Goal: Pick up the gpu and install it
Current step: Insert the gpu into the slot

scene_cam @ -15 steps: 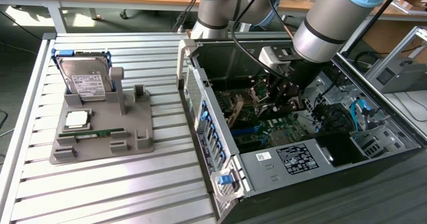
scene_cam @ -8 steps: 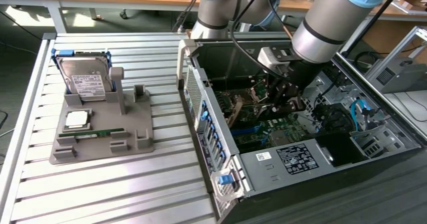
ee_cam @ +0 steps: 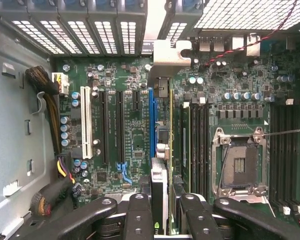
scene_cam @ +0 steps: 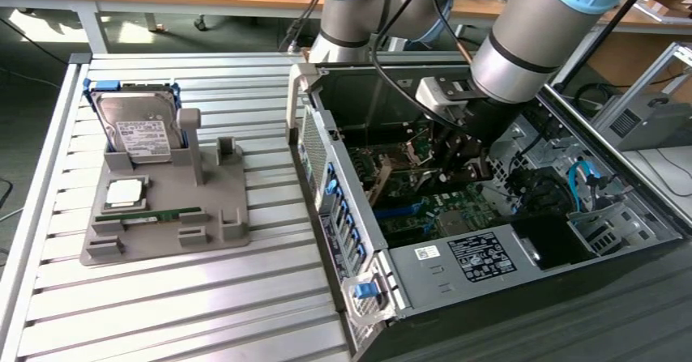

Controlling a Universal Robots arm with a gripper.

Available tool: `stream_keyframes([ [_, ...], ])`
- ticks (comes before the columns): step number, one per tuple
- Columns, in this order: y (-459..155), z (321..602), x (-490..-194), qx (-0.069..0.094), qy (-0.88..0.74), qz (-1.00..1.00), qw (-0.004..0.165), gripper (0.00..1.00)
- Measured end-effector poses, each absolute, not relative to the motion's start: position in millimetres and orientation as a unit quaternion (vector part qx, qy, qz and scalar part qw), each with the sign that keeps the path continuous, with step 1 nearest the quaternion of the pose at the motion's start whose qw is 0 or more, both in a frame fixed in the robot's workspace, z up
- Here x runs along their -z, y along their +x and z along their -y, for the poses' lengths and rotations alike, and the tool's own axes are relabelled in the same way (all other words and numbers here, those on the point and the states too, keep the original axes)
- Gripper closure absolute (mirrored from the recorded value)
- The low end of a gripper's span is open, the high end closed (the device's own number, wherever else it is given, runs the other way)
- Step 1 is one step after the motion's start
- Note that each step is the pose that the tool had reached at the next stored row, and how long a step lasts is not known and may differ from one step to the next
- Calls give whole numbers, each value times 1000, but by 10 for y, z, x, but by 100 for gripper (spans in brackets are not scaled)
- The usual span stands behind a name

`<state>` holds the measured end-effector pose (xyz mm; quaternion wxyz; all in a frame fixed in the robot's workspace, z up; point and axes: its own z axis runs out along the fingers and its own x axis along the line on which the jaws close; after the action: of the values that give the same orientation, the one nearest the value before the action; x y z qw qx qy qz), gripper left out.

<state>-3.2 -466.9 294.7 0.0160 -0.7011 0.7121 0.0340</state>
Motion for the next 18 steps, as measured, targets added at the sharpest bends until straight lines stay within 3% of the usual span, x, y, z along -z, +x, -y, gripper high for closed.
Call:
stream_keyframes([
  [18,-70,4679,-2933,-34,-701,-712,16,73],
])
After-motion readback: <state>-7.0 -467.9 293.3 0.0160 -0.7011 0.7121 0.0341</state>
